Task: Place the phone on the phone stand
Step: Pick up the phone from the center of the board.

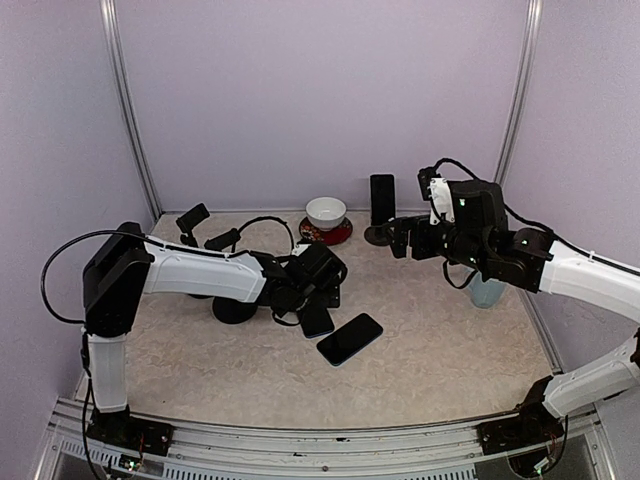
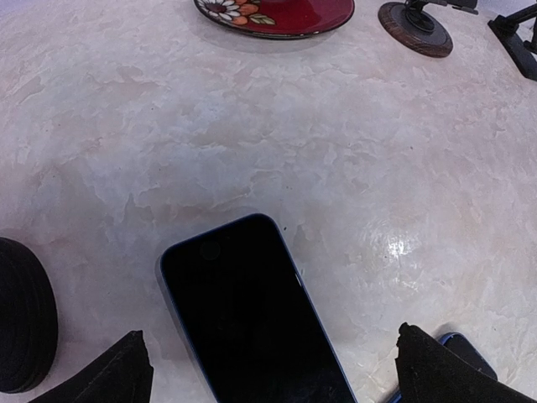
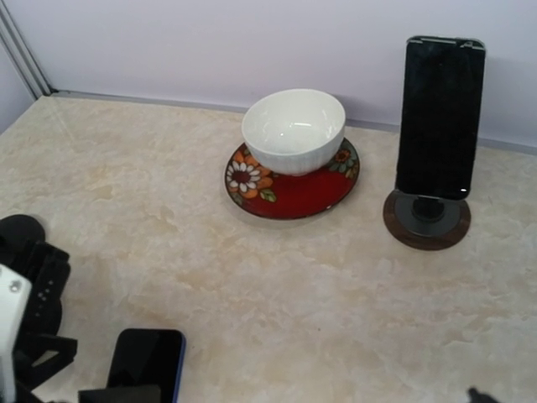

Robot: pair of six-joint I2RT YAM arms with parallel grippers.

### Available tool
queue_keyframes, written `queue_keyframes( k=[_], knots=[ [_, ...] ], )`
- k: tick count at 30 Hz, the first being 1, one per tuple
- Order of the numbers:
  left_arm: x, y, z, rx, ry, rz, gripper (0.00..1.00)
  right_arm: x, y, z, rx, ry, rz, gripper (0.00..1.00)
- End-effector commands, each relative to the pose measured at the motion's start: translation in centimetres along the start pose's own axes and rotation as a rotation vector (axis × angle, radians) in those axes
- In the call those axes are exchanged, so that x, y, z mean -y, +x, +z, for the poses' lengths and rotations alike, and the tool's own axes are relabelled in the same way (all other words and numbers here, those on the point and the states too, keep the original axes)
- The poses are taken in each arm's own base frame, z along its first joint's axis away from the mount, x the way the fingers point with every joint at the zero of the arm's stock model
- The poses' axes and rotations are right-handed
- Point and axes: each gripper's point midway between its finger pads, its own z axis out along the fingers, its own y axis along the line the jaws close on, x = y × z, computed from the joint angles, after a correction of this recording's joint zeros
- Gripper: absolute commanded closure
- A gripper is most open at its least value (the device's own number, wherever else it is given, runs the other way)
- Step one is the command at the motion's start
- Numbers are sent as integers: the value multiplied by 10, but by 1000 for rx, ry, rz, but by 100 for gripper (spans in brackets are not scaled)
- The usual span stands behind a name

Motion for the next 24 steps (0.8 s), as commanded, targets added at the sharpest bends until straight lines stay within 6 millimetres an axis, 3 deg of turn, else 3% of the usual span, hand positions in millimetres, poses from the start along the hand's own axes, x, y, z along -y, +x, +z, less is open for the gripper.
queue_keyframes(
  k=[1,24],
  knots=[
    [-7,14,14,-31,-26,-6,1,2,-4,-2,19,-5,9,0],
    [-26,41,54,-109,-68,-27,1,-2,-2,3,-1,-17,-5,0]
  ],
)
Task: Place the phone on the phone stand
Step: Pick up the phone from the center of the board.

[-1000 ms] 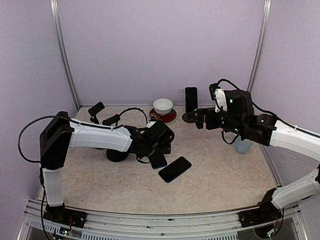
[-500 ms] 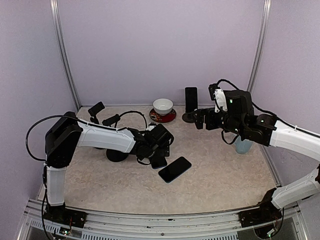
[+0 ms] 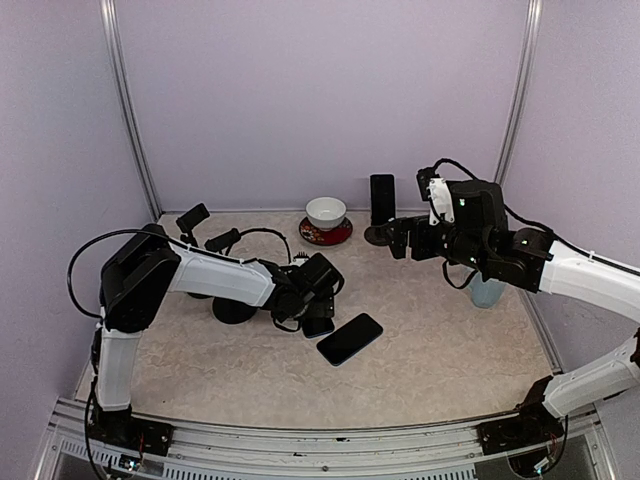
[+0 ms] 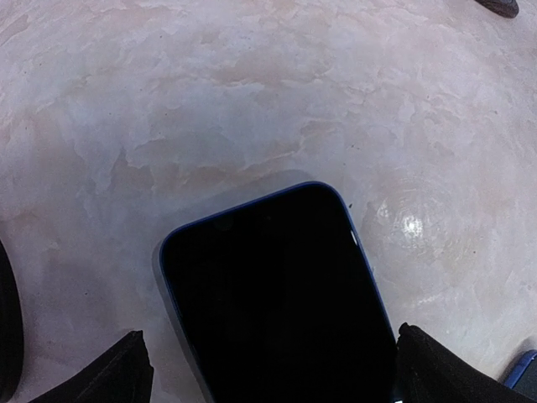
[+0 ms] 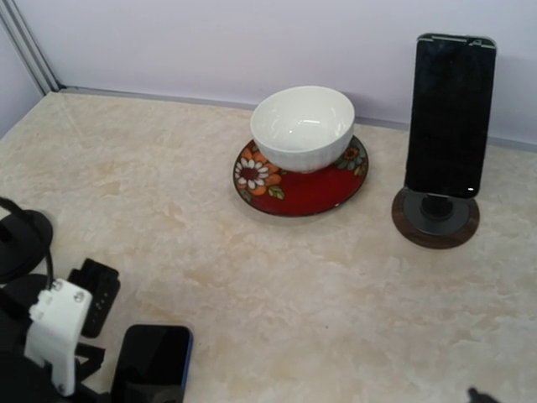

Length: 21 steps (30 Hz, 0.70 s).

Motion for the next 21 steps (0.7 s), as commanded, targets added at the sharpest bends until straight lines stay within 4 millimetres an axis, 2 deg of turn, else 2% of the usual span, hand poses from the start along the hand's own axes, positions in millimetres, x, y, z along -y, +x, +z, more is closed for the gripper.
queue_keyframes(
  k=[1,13,21],
  knots=[
    [-4,7,13,-21,-4,-11,1,0,-2,4,0,-3,-5,0],
    [11,3,21,-22,46,17,1,-1,-3,6,0,-8,-4,0],
    [39,-1,21,-27,146,61,1,-1,-2,6,-1,-5,-3,0]
  ],
)
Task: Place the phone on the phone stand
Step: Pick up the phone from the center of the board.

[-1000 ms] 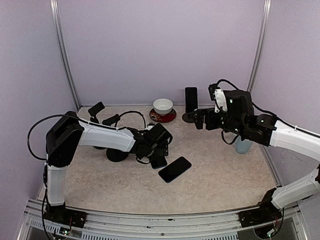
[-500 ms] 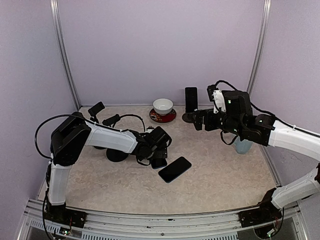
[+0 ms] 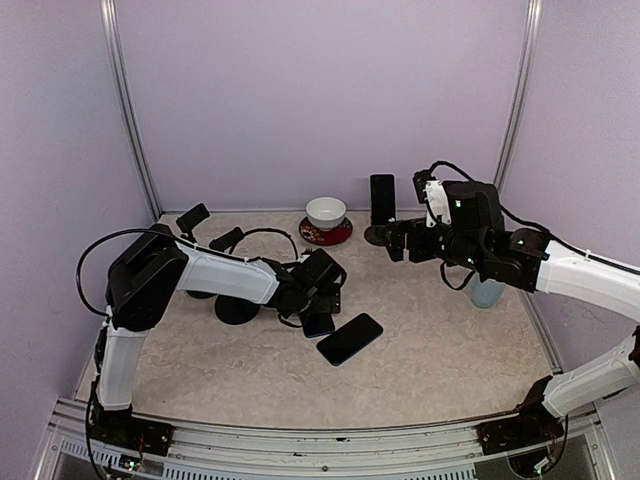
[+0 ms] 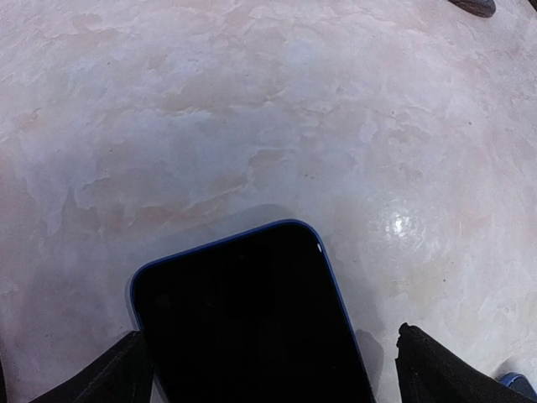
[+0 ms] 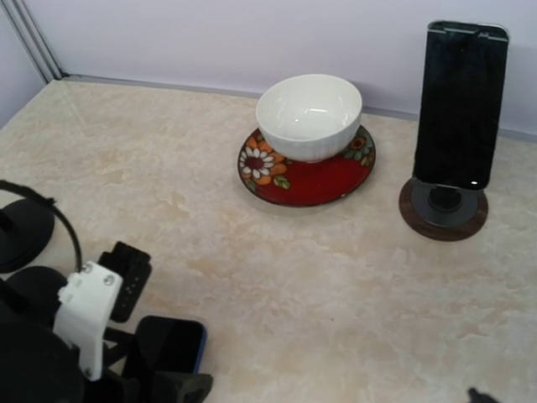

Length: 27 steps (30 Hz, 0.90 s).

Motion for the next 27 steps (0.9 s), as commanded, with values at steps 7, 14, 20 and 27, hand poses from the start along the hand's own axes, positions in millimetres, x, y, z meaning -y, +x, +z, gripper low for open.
queue_keyframes(
  k=[7,14,20,27],
  knots=[
    [42,0,4,3,129,118,1,2,-9,-1,21,8,4,0],
    [25,-10,-5,39,49,141,1,2,-8,-1,19,7,5,0],
    [20,-15,-24,48,47,152,1,1,-9,0,23,2,8,0],
    [25,8,-37,-11,40,157,1,0,-10,0,26,-5,11,0]
  ],
)
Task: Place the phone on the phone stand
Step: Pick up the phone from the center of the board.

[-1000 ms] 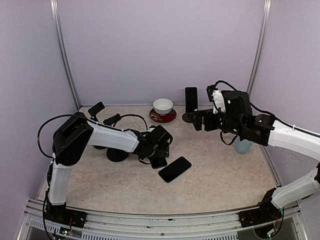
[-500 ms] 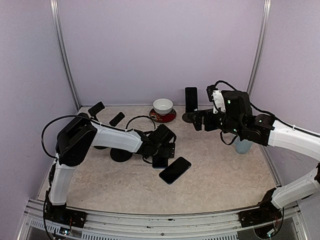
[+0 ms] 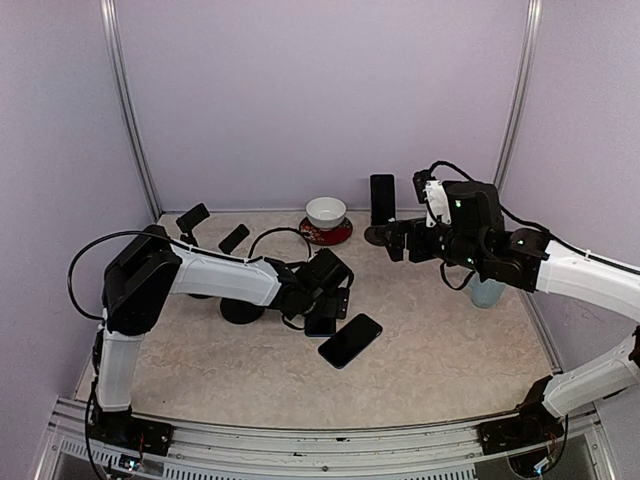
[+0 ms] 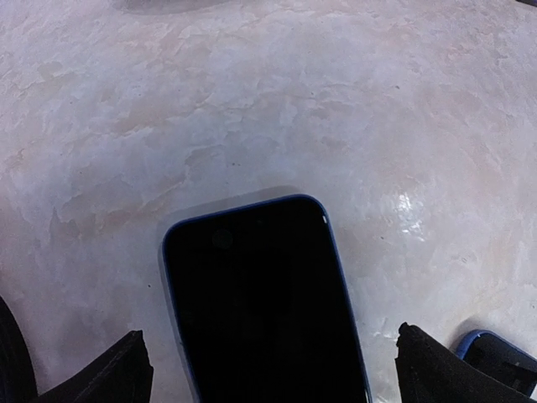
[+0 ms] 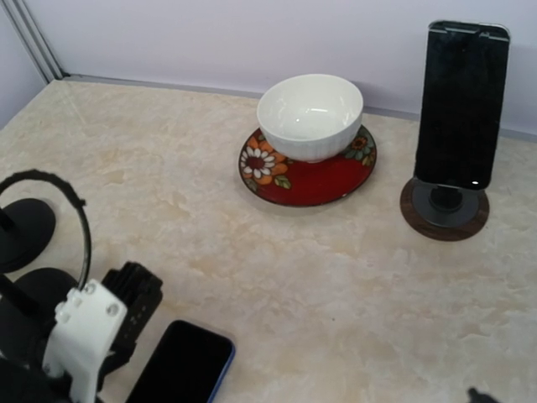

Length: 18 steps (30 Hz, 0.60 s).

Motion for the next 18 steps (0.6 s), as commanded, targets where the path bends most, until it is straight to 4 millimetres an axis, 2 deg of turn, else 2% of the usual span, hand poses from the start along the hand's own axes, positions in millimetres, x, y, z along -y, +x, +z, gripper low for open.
queue_keyframes(
  k=[1,5,10,18],
  knots=[
    [6,10,-18,-28,-3,0,1,0,-10,0,25,-5,11,0],
    [9,23,-19,-63,-5,-4,1,1,-11,-2,26,-5,14,0],
    [2,33,-19,-74,-36,-3,1,1,-11,-5,30,-8,18,0],
    [-2,48,-9,-97,-58,-1,1,0,-9,-5,28,-18,24,0]
  ],
)
